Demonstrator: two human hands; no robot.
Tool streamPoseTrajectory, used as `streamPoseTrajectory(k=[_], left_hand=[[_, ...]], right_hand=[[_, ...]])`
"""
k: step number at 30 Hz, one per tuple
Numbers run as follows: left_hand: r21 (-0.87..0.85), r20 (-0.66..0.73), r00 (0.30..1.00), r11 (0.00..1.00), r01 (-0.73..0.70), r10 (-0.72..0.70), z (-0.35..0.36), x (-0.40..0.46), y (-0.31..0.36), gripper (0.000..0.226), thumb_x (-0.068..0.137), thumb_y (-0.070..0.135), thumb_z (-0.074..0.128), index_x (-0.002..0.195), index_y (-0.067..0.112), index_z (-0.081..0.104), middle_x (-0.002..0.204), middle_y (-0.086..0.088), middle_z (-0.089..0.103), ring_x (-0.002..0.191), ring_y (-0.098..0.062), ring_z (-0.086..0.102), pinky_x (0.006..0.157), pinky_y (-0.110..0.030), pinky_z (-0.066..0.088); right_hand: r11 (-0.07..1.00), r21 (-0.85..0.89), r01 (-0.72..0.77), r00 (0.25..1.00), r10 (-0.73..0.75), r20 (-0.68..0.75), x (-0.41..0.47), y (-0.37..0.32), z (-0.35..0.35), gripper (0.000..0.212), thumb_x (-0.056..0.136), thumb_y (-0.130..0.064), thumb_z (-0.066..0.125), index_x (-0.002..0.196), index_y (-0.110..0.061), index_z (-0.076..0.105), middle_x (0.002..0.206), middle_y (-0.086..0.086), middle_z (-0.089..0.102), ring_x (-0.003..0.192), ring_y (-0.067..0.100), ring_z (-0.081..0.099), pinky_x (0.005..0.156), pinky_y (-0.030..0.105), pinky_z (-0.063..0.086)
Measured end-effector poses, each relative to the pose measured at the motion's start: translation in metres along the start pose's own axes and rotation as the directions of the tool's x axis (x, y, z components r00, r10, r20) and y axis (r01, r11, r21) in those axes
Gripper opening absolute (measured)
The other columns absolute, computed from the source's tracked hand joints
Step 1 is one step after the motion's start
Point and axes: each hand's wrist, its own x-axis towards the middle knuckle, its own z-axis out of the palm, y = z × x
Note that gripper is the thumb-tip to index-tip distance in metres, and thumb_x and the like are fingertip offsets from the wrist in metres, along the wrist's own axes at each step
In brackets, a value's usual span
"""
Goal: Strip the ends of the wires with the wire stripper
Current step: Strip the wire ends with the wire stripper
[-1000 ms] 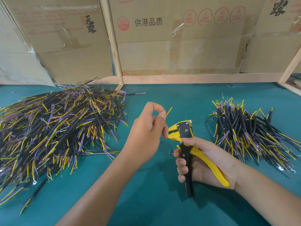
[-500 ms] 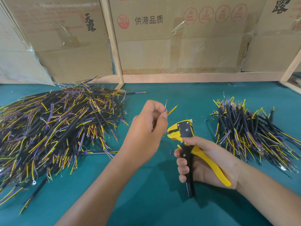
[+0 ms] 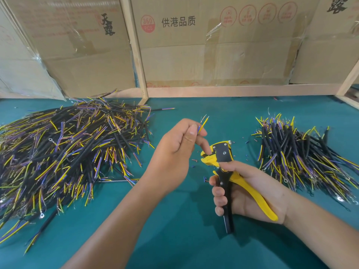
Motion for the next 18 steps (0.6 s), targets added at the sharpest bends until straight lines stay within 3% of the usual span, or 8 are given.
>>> streamPoseTrajectory(k=[4, 8, 11, 18], left_hand=[[0.071, 0.03, 0.998, 0.996, -0.05, 0.048, -0.0021, -0.0007, -0.0044, 0.021, 0.107, 0.029, 0.036, 0.093, 0.025, 0.052, 0.08, 0.009, 0.069, 0.06, -0.005, 0.043, 0.06, -0.023, 0.035], [0.15, 0.038, 0.998, 0.988, -0.046, 0.041, -0.0018, -0.0022, -0.0077, 0.017, 0.105, 0.033, 0.037, 0.098, 0.028, 0.052, 0.078, 0.012, 0.068, 0.052, -0.011, 0.036, 0.05, -0.029, 0.036], [0.209, 0.017, 0.998, 0.976, -0.056, 0.054, -0.001, -0.0036, -0.0074, 0.014, 0.106, 0.03, 0.039, 0.099, 0.027, 0.051, 0.074, 0.013, 0.068, 0.047, -0.01, 0.036, 0.047, -0.019, 0.033], [0.259, -0.002, 0.999, 0.965, -0.049, 0.051, -0.0012, -0.0048, -0.0039, 0.008, 0.106, 0.019, 0.042, 0.099, 0.023, 0.044, 0.069, 0.007, 0.067, 0.04, -0.009, 0.036, 0.043, -0.01, 0.025]], right_hand=[[1.0, 0.004, -0.009, 1.0, 0.009, 0.01, 0.0007, -0.0001, -0.0015, 0.042, 0.084, -0.041, 0.075, 0.092, -0.001, 0.067, 0.076, 0.011, 0.048, 0.064, 0.029, 0.047, 0.069, 0.044, 0.049], [1.0, -0.003, -0.016, 1.0, 0.016, 0.014, 0.0006, -0.0007, -0.0003, 0.041, 0.084, -0.041, 0.075, 0.091, -0.001, 0.067, 0.075, 0.011, 0.049, 0.063, 0.028, 0.047, 0.069, 0.044, 0.049], [1.0, -0.009, -0.008, 1.0, 0.008, -0.026, 0.0009, -0.0006, 0.0024, 0.041, 0.08, -0.042, 0.078, 0.087, -0.002, 0.069, 0.073, 0.01, 0.049, 0.061, 0.028, 0.047, 0.066, 0.044, 0.049], [1.0, -0.002, -0.008, 1.0, 0.008, -0.002, 0.0002, -0.0007, 0.0005, 0.042, 0.082, -0.041, 0.077, 0.089, -0.001, 0.069, 0.074, 0.011, 0.049, 0.062, 0.028, 0.047, 0.067, 0.044, 0.049]])
